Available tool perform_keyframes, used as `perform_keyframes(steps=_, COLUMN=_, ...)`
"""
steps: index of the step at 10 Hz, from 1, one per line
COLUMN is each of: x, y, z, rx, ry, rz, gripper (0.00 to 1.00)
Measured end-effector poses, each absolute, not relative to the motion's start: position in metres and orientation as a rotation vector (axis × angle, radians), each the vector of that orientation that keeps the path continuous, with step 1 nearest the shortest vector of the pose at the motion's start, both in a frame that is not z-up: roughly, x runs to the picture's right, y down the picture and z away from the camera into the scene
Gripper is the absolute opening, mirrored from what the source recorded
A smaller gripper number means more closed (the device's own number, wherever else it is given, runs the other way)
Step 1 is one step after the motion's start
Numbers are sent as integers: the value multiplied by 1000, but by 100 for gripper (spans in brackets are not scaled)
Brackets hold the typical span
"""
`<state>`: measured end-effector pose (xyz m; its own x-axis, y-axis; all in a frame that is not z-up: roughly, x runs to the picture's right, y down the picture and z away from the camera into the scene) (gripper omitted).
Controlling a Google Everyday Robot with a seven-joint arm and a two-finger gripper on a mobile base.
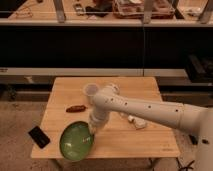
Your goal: Drag the ceramic bowl in a circle
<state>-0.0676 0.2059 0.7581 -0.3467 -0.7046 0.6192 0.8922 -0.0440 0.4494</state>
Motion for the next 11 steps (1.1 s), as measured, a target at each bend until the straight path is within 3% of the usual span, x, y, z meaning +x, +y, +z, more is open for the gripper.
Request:
perform_keyframes(steps=5, x=-84, y=173, z=788, rx=-244, ry=-950, rz=-1662, gripper=17)
perform_keyframes(steps=11, x=-33, y=158, z=828, rx=-323, ry=-910, rz=-1599, gripper=17)
